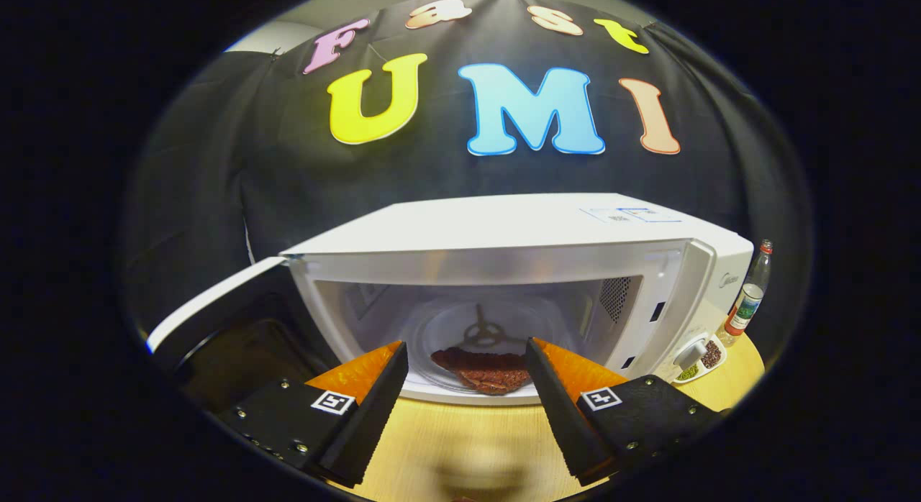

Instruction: Open the microwave, put the food inside, and close the microwave door.

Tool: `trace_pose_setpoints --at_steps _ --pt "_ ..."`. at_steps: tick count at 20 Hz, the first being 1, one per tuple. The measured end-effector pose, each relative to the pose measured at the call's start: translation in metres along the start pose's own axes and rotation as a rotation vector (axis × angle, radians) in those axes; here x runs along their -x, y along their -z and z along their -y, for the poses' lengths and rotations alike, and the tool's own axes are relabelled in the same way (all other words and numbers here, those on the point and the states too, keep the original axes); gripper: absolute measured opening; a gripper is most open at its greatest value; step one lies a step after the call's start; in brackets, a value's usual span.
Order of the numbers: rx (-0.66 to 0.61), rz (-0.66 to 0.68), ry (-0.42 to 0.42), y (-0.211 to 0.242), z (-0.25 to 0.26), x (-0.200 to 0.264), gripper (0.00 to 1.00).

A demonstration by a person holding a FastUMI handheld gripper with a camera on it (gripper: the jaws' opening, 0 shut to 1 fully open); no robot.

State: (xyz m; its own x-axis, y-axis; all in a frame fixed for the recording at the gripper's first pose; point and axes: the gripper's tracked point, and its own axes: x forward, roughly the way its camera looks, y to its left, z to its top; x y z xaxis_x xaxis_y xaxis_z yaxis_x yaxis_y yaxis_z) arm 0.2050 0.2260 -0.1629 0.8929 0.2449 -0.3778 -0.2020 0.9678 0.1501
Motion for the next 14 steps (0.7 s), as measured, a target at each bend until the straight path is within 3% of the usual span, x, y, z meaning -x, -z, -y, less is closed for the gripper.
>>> trace_pose_setpoints --at_steps 6,14 --pt "0.002 0.095 -0.143 -0.041 -0.066 0.088 0.98" --pt "-0.010 0.137 -0.391 -0.056 -0.181 0.184 0.98"
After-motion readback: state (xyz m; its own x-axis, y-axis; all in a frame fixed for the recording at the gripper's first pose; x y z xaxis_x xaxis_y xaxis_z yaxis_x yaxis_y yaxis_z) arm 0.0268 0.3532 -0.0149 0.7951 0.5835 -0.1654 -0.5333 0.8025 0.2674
